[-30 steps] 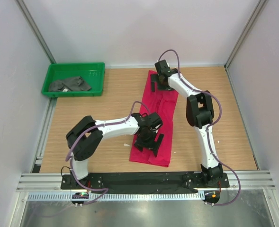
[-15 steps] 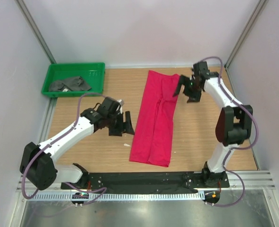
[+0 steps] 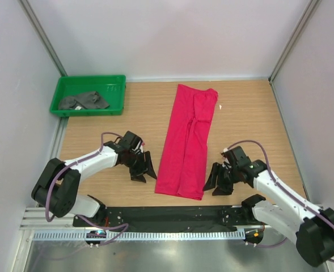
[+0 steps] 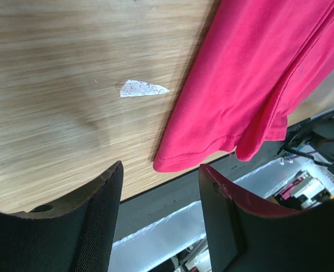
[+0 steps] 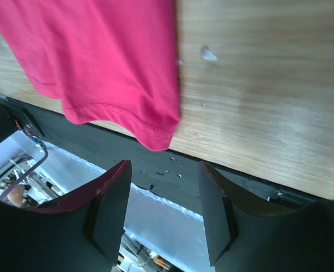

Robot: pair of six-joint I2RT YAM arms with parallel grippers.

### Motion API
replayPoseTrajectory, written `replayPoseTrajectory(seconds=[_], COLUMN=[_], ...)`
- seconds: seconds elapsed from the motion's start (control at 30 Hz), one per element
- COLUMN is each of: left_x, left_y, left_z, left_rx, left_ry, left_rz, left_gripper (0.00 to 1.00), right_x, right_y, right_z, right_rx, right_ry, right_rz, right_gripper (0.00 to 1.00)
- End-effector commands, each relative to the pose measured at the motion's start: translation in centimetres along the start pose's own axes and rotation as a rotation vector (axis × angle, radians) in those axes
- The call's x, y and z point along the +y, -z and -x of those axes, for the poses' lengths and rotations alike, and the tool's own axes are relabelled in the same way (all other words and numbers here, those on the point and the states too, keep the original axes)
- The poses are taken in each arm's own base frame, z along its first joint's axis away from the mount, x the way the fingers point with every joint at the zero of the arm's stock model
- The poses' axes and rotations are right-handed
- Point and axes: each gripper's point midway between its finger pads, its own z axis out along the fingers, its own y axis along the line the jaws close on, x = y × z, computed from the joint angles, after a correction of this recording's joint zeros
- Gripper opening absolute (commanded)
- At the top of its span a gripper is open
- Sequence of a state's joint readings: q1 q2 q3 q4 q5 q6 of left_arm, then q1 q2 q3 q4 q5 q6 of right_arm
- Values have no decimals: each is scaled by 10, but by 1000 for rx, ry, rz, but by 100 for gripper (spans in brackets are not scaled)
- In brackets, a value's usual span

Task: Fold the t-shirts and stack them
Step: Fold the tshirt

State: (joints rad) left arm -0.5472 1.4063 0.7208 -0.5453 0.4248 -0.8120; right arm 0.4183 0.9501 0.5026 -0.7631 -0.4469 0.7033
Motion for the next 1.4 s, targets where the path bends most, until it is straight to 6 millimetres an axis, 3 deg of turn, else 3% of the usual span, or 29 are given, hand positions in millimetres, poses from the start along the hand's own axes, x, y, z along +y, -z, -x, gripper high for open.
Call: replayPoseTrajectory(seconds=[0.0,0.27,0.43,0.7,1.0,1.23,1.33,1.37], left_x=[-15,-6,3,28,36,43,46,45], left_y=[-3,-17,-29,-38,-44,-49,-51,-52], left_z=[-2,-13,-23,-38,-47,-44,-44,-43], left_rx=[25,65,113,130,156,144,145,140], left_ry=[-4,-7,1,42,45,49,42,39], left_rz=[-101,-124,-85,11,52,89,96,91], left_gripper=[57,64,66,59,63,58,51,44], right_x=[19,9,4,3,2,-2,-5,-7], right_y=[-4,-25,-34,-44,-48,-51,-53,-54], right_z=[-4,-17,-21,-22,-28,-30,-32,-34], right_rx=[-52,-24,-16,-1,25,25,30,32], right_ry=[-102,-167,-214,-244,-237,-245,-248,-250], right_rz=[128,147,150,173,171,165,162,159], right_gripper=[56,45,46,47,46,43,37,34])
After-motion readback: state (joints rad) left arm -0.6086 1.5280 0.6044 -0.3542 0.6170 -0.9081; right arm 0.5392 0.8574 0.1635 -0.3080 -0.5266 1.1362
